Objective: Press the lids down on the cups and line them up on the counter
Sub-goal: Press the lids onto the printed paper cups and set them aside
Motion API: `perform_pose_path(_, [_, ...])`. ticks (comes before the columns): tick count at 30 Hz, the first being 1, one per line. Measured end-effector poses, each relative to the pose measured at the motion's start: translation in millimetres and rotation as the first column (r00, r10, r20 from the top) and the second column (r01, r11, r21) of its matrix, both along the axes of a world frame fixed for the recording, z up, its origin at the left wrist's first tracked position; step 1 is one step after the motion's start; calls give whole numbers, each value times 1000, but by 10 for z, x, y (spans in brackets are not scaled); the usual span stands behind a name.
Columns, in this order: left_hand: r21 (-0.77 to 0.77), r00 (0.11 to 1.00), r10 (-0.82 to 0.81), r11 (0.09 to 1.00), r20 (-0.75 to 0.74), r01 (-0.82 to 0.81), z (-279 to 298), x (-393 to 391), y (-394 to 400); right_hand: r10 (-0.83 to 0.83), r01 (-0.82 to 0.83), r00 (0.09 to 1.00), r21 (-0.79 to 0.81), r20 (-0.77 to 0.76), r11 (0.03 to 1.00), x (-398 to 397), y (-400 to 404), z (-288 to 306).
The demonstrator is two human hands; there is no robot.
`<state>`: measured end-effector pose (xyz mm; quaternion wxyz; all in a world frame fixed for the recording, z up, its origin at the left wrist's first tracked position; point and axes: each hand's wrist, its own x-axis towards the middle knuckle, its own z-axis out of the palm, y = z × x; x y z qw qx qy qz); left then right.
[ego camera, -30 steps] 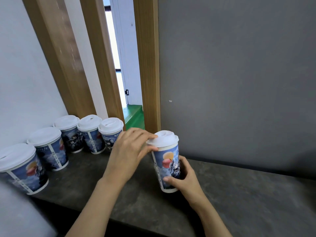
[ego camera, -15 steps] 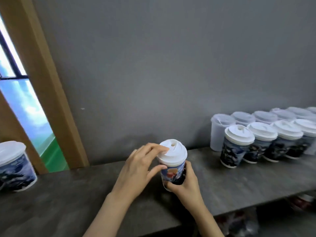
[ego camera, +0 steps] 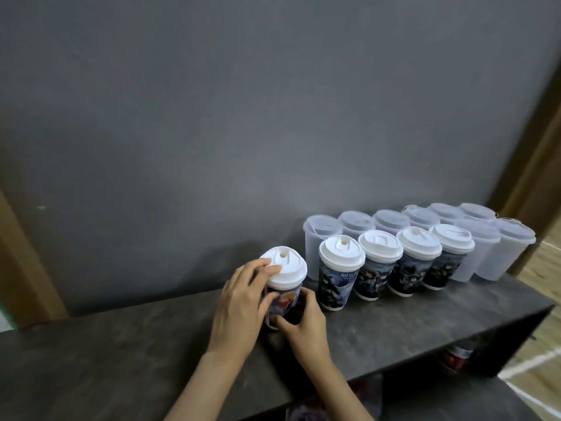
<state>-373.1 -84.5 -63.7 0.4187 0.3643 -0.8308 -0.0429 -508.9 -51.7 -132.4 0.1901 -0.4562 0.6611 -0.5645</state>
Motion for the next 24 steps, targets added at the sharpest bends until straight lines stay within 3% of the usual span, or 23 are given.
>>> perform_pose_path(7, [12,991,133,991,-20,-132,26,-374,-246,-40,43,999,85,-33,995,-72,-283,-48])
perform_pose_path(15, [59,978,180,983,-108,-175,-7,-638,-461,-47,81,981,178,-190,981,-212,-562,-3])
perform_pose_path(24, [21,976,200,980,-83,-198,-45,-752,-584,-79,143,956,214,-282,966,-259,-673,-56])
